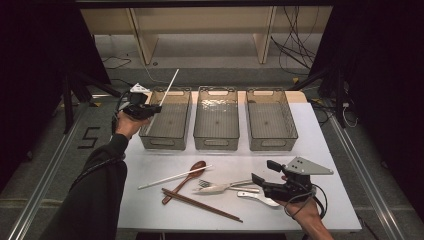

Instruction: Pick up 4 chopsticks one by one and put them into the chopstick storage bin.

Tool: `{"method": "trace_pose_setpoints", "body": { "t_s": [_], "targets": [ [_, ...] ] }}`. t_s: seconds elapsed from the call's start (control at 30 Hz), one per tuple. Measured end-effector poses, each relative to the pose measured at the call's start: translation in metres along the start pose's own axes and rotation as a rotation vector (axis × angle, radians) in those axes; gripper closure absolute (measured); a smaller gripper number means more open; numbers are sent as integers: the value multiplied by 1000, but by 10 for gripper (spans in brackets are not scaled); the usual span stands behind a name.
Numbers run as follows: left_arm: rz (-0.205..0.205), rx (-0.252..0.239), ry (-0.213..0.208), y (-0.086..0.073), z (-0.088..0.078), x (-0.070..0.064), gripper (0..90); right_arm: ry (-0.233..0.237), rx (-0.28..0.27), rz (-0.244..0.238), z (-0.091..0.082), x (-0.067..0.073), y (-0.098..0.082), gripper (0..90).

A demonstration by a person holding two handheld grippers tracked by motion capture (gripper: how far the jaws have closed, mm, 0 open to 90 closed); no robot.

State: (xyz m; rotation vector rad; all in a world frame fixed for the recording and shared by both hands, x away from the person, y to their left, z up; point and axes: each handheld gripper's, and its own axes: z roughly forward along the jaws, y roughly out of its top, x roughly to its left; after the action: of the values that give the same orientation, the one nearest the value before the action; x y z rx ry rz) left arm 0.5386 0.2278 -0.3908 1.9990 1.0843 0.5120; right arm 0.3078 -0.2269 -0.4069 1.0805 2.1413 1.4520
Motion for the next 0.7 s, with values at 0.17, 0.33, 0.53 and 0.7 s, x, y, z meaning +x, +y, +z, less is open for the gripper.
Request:
{"method": "trace_pose_setpoints", "body": {
  "t_s": [0.17, 0.33, 0.53, 0.7],
  "targets": [
    [5, 14, -1, -5, 3, 0, 840, -1, 1, -1, 0, 0, 0, 296],
    [9, 28, 4, -9, 7, 0, 838, 1, 0, -1, 0, 0, 0, 296],
    [21, 56, 8, -14, 13, 0, 827, 0, -2, -2, 0, 0, 0, 296],
    [35, 81, 1, -13, 9, -4, 688, -1, 0, -4, 0, 1, 0, 296]
  ]
}}
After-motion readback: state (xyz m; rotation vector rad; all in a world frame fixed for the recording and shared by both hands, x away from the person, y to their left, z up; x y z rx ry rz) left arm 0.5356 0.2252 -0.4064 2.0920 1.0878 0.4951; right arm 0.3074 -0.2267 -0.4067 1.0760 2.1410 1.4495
